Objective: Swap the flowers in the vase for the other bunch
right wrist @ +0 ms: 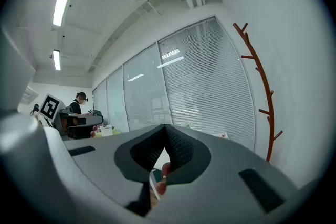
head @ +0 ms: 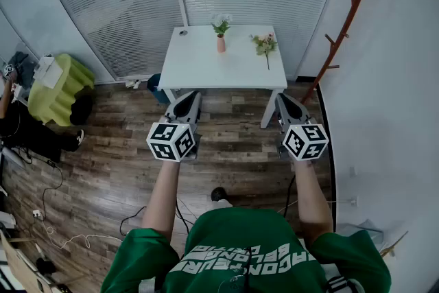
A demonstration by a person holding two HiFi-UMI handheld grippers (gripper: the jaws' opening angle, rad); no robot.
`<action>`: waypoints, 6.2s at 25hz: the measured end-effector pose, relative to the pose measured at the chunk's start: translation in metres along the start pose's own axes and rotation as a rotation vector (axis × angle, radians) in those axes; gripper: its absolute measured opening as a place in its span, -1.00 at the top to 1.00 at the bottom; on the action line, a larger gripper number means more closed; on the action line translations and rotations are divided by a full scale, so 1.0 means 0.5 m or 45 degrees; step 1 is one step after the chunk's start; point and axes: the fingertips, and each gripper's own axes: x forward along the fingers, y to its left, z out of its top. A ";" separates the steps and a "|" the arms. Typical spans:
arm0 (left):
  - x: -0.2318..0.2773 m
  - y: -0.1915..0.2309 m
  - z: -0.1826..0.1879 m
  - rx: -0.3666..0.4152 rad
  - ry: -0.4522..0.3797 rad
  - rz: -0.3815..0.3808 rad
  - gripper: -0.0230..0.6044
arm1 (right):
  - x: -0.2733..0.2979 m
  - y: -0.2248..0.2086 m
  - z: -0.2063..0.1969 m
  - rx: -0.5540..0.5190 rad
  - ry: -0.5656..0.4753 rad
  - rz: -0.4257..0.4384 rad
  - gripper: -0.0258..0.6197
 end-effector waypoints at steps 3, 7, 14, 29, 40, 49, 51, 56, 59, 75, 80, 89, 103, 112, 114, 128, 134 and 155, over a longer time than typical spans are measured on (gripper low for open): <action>0.003 0.028 -0.003 -0.004 -0.002 0.001 0.92 | 0.024 0.011 -0.007 -0.004 0.006 0.002 0.89; 0.011 0.067 -0.007 -0.020 -0.003 0.002 0.92 | 0.058 0.020 -0.017 -0.011 0.017 -0.004 0.89; 0.037 0.136 -0.017 -0.045 0.015 -0.018 0.92 | 0.111 0.036 -0.026 0.010 0.017 -0.030 0.89; 0.106 0.184 -0.029 0.004 0.105 -0.046 0.92 | 0.188 0.012 -0.039 -0.008 0.049 -0.056 0.89; 0.254 0.290 -0.008 0.031 0.070 -0.037 0.92 | 0.381 -0.065 -0.039 -0.035 0.035 -0.035 0.89; 0.484 0.408 -0.037 -0.033 0.155 -0.032 0.92 | 0.612 -0.188 -0.052 -0.064 0.106 -0.011 0.89; 0.538 0.434 -0.037 -0.030 0.172 -0.023 0.92 | 0.663 -0.220 -0.047 -0.062 0.120 -0.005 0.89; 0.665 0.493 -0.024 -0.036 0.192 0.011 0.92 | 0.780 -0.294 -0.040 -0.050 0.154 0.019 0.89; 0.729 0.522 -0.013 -0.034 0.192 0.022 0.92 | 0.842 -0.328 -0.037 -0.055 0.178 0.037 0.89; 0.893 0.613 -0.014 -0.022 0.217 0.094 0.92 | 1.040 -0.404 -0.049 -0.038 0.244 0.156 0.89; 0.889 0.621 -0.019 -0.022 0.232 0.113 0.92 | 1.068 -0.389 -0.058 -0.028 0.251 0.214 0.89; 0.890 0.657 -0.014 -0.020 0.238 0.097 0.92 | 1.104 -0.357 -0.057 -0.034 0.246 0.227 0.89; 0.939 0.709 -0.036 -0.025 0.274 -0.001 0.92 | 1.158 -0.348 -0.092 -0.073 0.280 0.172 0.89; 0.983 0.706 -0.085 -0.039 0.320 -0.067 0.92 | 1.181 -0.363 -0.149 -0.079 0.336 0.195 0.88; 0.991 0.707 -0.097 -0.046 0.331 -0.065 0.92 | 1.183 -0.370 -0.165 -0.080 0.358 0.197 0.88; 0.984 0.694 -0.158 -0.057 0.387 -0.003 0.92 | 1.204 -0.387 -0.283 -0.090 0.486 0.322 0.81; 0.961 0.679 -0.182 -0.066 0.387 0.068 0.92 | 1.214 -0.386 -0.326 -0.067 0.517 0.411 0.54; 0.938 0.672 -0.271 -0.047 0.306 0.206 0.92 | 1.320 -0.393 -0.527 -0.095 0.642 0.595 0.18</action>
